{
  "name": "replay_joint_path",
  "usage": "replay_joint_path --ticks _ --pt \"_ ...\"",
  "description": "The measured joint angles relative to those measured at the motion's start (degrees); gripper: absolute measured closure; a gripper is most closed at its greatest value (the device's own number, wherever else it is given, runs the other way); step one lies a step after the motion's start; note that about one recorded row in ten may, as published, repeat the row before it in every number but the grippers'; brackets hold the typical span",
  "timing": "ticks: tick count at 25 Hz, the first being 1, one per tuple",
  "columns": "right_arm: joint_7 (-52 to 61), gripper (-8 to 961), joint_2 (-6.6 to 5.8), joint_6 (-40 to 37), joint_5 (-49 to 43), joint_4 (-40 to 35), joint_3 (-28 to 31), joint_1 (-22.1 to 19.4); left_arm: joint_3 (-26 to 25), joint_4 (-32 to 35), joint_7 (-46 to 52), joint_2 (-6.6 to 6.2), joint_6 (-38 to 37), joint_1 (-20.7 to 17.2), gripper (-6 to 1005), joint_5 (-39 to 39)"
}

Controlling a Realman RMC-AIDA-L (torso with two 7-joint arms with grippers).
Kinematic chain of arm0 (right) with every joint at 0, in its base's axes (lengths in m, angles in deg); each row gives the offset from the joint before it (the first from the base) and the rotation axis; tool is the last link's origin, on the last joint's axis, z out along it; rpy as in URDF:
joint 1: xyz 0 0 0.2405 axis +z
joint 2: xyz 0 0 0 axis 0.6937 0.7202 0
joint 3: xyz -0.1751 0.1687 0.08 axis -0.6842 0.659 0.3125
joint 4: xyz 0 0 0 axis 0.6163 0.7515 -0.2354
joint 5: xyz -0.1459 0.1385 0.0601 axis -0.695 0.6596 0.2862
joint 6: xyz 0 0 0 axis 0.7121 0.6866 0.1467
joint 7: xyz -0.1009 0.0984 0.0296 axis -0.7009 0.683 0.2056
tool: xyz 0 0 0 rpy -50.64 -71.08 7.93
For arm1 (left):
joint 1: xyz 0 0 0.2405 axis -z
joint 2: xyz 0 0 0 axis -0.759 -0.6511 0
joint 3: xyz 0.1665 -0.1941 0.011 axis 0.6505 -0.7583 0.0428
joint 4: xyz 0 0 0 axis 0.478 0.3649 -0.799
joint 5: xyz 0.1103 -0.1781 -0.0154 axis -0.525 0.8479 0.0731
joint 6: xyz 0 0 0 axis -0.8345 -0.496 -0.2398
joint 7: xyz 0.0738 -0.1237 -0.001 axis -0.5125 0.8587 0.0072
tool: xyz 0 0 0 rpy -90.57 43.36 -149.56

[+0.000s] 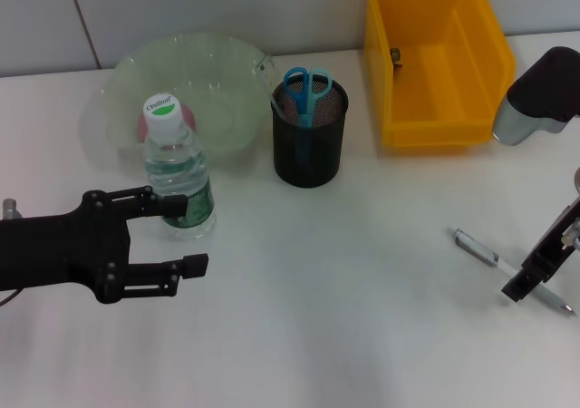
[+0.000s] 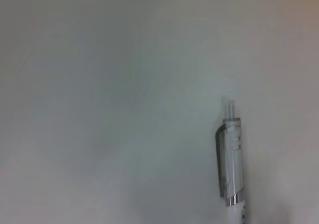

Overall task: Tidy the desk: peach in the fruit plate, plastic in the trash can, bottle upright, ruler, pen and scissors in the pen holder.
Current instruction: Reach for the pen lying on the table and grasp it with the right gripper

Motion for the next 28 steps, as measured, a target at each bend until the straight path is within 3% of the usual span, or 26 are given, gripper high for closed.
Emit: replay_joint_path --ticks 22,27,28 --pt "0.2 430 -0.02 0.4 0.0 0.9 0.0 0.3 -0.3 0.0 -0.1 0.0 -0.2 0.1 201 0.0" --pt "0.2 640 -0.02 0.5 0.0 1.0 0.0 0.3 -0.2 0.0 0.0 0.0 -0.2 0.2 201 0.0" --pt "0.2 640 -0.02 0.5 0.0 1.0 0.0 0.3 -0.2 0.0 0.0 0.0 -0.2 0.2 201 0.0"
